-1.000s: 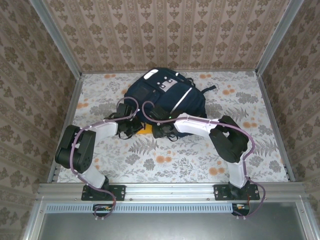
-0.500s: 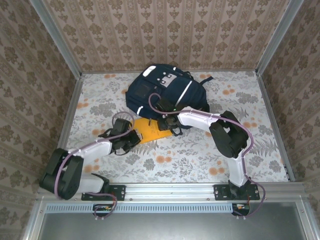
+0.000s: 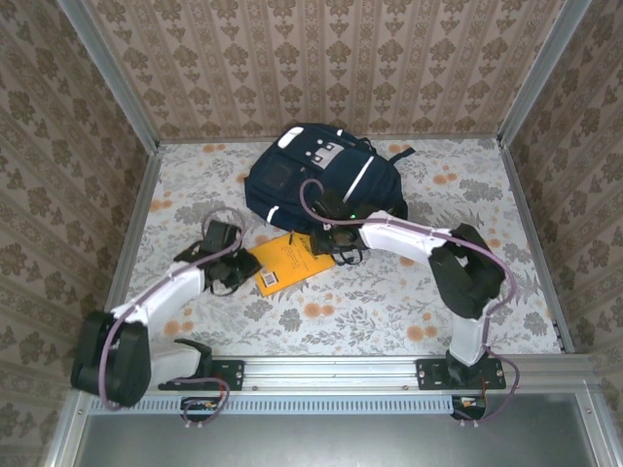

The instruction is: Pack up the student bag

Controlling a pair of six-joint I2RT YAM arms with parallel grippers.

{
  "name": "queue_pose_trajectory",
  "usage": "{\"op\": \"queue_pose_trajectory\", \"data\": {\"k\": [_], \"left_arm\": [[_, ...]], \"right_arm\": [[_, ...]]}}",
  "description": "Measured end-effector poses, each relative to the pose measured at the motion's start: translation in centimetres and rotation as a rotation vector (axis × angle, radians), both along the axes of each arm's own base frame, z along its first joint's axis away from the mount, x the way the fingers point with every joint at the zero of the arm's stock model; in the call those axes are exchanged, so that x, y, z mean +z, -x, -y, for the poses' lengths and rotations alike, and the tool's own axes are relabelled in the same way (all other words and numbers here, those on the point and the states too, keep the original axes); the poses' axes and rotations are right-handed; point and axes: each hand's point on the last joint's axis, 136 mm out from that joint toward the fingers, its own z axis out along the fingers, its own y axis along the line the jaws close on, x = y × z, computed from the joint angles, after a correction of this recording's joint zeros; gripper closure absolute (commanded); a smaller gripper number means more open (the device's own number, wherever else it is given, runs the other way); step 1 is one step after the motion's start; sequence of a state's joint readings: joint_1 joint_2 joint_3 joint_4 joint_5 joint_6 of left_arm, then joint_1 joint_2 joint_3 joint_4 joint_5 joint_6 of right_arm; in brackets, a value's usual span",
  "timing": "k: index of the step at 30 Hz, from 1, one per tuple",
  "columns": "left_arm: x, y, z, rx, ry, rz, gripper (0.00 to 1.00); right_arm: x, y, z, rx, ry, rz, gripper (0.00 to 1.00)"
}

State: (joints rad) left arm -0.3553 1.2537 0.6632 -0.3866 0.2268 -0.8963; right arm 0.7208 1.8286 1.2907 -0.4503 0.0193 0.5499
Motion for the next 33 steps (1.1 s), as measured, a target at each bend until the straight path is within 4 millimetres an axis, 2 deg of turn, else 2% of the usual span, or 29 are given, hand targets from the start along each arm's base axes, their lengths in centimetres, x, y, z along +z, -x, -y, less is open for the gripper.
{"op": "queue_pose_trajectory", "data": {"k": [3, 8, 11, 14, 18, 23, 26, 33], "left_arm": [[0.2, -3.5, 0.7, -0.045, 0.013, 0.029, 0.64], [-1.6, -8.0, 0.7, -0.092, 0.017, 0.025, 0.53], [-2.5, -9.5, 1.0, -0.128, 0.018, 0.026, 0.51], [-3.1, -10.1, 1.4, -0.16, 0.02, 0.033, 0.5], [-3.7, -9.9, 1.5, -0.188, 0.014, 0.035, 0.51], [-3.8, -8.9, 1.4, -0.2, 0.026, 0.081, 0.53], [-3.8, -7.2, 1.9, -0.206, 0.038, 0.095, 0.54], [-4.0, -0.9, 3.9, -0.221, -0.006, 0.084, 0.56]], "right_arm": [[0.8, 2.0, -0.6, -0.03, -0.092, -0.017, 0.45], [-1.2, 4.8, -2.1, -0.067, -0.176, -0.101, 0.44], [-2.3, 5.3, -3.1, -0.09, -0.21, -0.133, 0.43], [-3.5, 5.3, -4.0, -0.117, -0.238, -0.158, 0.42], [-5.0, 5.2, -4.2, -0.156, -0.245, -0.19, 0.42], [-5.1, 5.1, -4.2, -0.182, -0.256, -0.203, 0.42], [-5.0, 4.8, -4.0, -0.191, -0.262, -0.208, 0.42], [-5.1, 4.6, -2.9, -0.22, -0.29, -0.237, 0.41]]}}
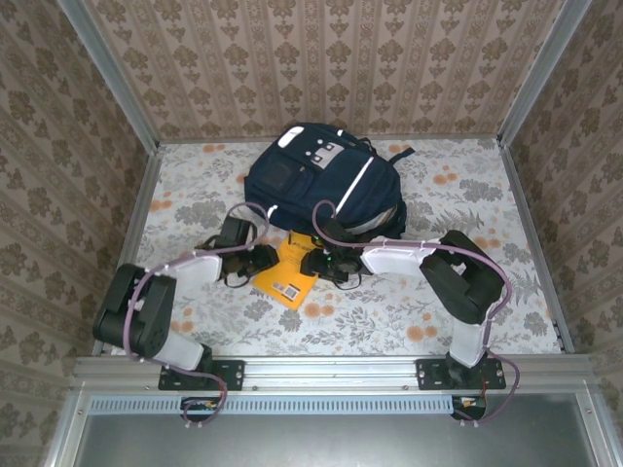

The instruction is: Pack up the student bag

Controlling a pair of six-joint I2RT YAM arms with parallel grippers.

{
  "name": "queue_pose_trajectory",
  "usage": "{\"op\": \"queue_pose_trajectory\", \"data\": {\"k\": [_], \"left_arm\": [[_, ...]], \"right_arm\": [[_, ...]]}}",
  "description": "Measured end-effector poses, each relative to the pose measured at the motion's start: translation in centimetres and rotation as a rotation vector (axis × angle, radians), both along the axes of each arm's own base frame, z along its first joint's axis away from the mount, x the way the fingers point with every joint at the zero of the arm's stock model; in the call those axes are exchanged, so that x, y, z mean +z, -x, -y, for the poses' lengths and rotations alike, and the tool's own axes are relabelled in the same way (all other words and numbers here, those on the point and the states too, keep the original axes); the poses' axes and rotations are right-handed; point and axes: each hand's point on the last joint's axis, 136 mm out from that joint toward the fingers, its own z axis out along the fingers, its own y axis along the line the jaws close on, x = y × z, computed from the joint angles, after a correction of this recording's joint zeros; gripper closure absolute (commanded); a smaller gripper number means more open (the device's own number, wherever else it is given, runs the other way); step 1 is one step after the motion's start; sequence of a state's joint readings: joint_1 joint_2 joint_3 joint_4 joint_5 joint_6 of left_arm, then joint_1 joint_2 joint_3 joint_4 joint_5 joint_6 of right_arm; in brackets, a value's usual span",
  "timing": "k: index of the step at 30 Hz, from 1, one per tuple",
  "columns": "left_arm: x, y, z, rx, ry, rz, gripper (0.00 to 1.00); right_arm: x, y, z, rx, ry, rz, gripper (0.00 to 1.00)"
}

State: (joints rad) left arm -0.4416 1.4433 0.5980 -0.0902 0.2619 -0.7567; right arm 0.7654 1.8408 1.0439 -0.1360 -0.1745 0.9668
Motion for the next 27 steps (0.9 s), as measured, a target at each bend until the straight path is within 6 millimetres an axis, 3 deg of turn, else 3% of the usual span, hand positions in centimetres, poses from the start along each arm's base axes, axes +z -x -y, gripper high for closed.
{"op": "queue_pose_trajectory", "data": {"k": [4, 8, 14, 23, 25, 27], "left_arm": [[-0.2, 3.0, 1.3, -0.051, -0.019, -0.046, 0.56], [-0.2, 3.1, 1.4, -0.067, -0.048, -0.086, 0.56], [-0.5, 2.4, 2.0, -0.117, -0.07, -0.143, 0.65], [-0.4, 2.5, 2.5, -0.118, -0.042, -0.103, 0.64], [-0.3, 2.5, 2.6, -0.12, -0.042, -0.094, 0.64], [-0.3, 2.6, 2.6, -0.122, -0.044, -0.091, 0.64]], "right_arm": [[-0.1, -0.1, 0.5, -0.022, -0.024, 0.0, 0.41], [0.1, -0.1, 0.5, -0.044, -0.062, 0.013, 0.42], [0.1, 0.0, 0.5, -0.091, -0.131, 0.012, 0.46], [0.4, -0.2, 0.1, -0.154, -0.299, 0.013, 0.61], [0.4, -0.4, -0.4, -0.161, -0.329, 0.006, 0.67], [0.4, -0.6, -0.9, -0.17, -0.36, 0.002, 0.84]]}}
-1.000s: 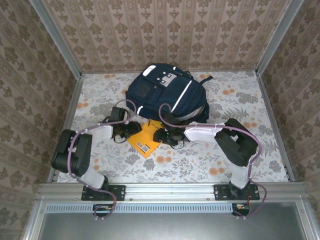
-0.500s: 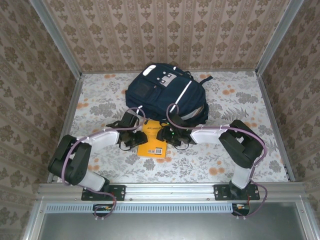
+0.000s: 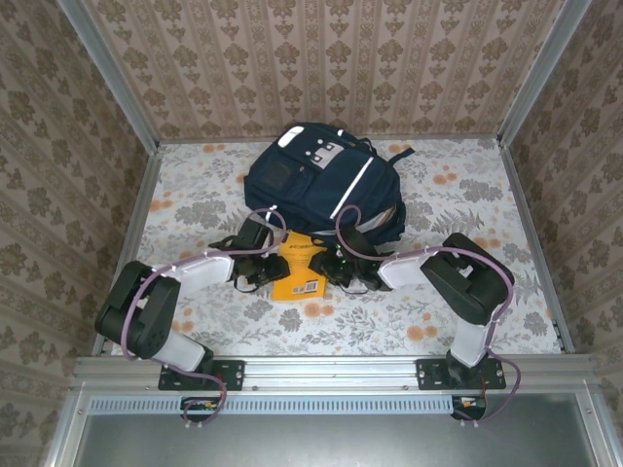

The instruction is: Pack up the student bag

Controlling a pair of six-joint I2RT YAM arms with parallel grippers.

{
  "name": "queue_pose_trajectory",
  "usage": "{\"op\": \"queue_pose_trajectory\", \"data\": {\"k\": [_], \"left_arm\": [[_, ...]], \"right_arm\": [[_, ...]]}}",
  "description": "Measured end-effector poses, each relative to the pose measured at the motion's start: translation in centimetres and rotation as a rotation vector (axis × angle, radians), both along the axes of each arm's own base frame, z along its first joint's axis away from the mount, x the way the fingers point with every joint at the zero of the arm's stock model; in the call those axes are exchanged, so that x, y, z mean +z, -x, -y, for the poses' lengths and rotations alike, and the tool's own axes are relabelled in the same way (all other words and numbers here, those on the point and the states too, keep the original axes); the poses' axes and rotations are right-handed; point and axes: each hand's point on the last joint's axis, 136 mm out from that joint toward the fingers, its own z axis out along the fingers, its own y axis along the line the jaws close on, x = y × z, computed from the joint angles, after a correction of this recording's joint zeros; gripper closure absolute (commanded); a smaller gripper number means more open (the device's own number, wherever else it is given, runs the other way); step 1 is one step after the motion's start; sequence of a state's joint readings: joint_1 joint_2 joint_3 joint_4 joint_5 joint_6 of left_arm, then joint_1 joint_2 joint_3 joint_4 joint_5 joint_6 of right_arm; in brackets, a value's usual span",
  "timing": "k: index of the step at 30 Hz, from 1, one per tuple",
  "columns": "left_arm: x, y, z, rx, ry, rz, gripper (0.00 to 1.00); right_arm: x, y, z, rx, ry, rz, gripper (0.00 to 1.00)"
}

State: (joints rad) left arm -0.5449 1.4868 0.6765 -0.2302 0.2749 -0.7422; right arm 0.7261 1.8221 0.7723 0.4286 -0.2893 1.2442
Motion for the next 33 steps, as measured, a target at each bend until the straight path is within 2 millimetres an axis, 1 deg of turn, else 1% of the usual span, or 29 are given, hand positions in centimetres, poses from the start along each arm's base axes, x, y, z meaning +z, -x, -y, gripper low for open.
{"op": "queue_pose_trajectory", "data": {"k": [2, 3, 5, 8, 10, 13, 15, 16, 18, 20, 21, 23, 25, 27, 30, 33], "left_arm": [[0.1, 0.2, -0.1, -0.002, -0.005, -0.002, 0.62], [0.1, 0.3, -0.2, -0.001, -0.009, -0.002, 0.61], [0.3, 0.6, -0.3, -0.004, -0.013, -0.009, 0.6], [1.3, 1.6, -0.2, -0.03, -0.01, -0.022, 0.53], [2.8, 1.7, 0.0, -0.048, -0.006, -0.006, 0.48], [6.2, 0.2, 0.8, -0.066, 0.02, 0.063, 0.43], [8.9, -1.2, 1.6, -0.081, 0.037, 0.13, 0.41], [9.9, -1.8, 2.0, -0.087, 0.043, 0.157, 0.41], [12.2, -2.9, 3.0, -0.113, 0.051, 0.219, 0.41], [13.9, -3.9, 4.3, -0.144, 0.051, 0.269, 0.4], [14.6, -4.5, 5.2, -0.163, 0.048, 0.29, 0.4], [15.5, -5.6, 7.0, -0.203, 0.035, 0.32, 0.41], [15.9, -6.7, 8.8, -0.244, 0.01, 0.346, 0.41], [15.8, -7.8, 11.1, -0.3, -0.035, 0.377, 0.4], [15.4, -9.1, 14.6, -0.383, -0.105, 0.432, 0.41], [14.5, -10.3, 17.4, -0.449, -0.179, 0.482, 0.41]], "right_arm": [[0.4, -0.3, -0.4, -0.005, -0.035, 0.006, 0.98], [0.6, -0.3, -0.5, -0.005, -0.051, 0.002, 1.0], [0.7, 0.0, -0.5, 0.001, -0.065, 0.001, 1.0], [1.7, 0.9, 0.1, 0.015, -0.067, 0.009, 1.0], [3.4, 1.8, 0.9, 0.033, -0.052, 0.029, 1.0], [6.7, 3.4, 2.7, 0.056, -0.016, 0.069, 1.0], [9.5, 4.0, 4.6, 0.05, 0.007, 0.136, 1.0], [10.7, 4.0, 5.5, 0.037, 0.014, 0.167, 1.0], [13.3, 3.8, 8.3, -0.015, 0.035, 0.236, 1.0], [14.9, 3.7, 11.0, -0.071, 0.065, 0.286, 1.0], [15.4, 3.7, 12.4, -0.1, 0.087, 0.299, 1.0], [15.6, 4.0, 14.9, -0.145, 0.136, 0.307, 1.0], [15.4, 4.5, 17.2, -0.19, 0.192, 0.298, 1.0], [14.9, 5.0, 19.7, -0.239, 0.253, 0.28, 1.0], [14.3, 5.9, 22.7, -0.302, 0.324, 0.25, 1.0], [14.1, 6.4, 24.6, -0.347, 0.361, 0.228, 1.0]]}}
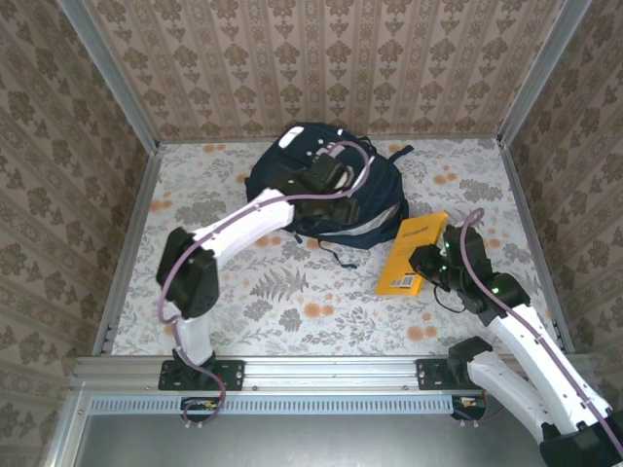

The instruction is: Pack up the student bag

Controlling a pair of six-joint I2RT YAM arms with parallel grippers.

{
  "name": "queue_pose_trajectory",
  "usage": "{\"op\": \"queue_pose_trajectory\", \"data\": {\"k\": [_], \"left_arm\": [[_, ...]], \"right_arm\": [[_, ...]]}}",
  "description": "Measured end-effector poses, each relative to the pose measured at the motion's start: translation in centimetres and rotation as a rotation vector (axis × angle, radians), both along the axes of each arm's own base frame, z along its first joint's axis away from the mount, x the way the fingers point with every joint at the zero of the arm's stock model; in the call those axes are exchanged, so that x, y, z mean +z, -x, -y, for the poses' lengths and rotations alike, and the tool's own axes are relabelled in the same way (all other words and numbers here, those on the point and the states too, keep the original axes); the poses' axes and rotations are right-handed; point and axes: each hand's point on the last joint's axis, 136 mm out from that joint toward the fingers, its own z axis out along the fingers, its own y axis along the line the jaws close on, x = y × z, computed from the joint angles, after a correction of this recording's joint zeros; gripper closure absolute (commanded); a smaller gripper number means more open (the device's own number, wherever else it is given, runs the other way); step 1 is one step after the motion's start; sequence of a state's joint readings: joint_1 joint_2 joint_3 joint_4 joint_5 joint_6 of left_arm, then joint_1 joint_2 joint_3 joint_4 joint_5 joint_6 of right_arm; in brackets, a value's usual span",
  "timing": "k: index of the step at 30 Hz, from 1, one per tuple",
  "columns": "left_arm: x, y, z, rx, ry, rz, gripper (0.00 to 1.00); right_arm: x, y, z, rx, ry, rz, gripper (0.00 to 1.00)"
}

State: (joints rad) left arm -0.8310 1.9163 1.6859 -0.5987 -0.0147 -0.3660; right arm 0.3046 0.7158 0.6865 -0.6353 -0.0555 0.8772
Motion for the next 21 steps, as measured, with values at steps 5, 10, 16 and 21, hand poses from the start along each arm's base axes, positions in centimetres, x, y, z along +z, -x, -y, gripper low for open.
{"op": "queue_pose_trajectory", "data": {"k": [5, 10, 16, 21], "left_arm": [[-2.0, -2.2, 3.1, -0.052, -0.104, 0.079, 0.43], [-4.1, -4.8, 4.4, -0.066, -0.19, 0.127, 0.44], [-5.0, -6.0, 5.9, -0.103, -0.235, 0.163, 0.48], [-5.2, -6.3, 7.2, -0.125, -0.289, 0.228, 0.99]], "right_arm": [[-0.2, 0.4, 0.8, -0.012, 0.017, -0.019, 1.0], [-0.3, 0.6, 0.6, -0.003, 0.009, -0.029, 1.0], [-0.3, 0.8, 0.1, 0.017, -0.012, -0.033, 1.0], [-0.2, 0.7, -0.1, 0.025, -0.022, -0.029, 1.0]]}}
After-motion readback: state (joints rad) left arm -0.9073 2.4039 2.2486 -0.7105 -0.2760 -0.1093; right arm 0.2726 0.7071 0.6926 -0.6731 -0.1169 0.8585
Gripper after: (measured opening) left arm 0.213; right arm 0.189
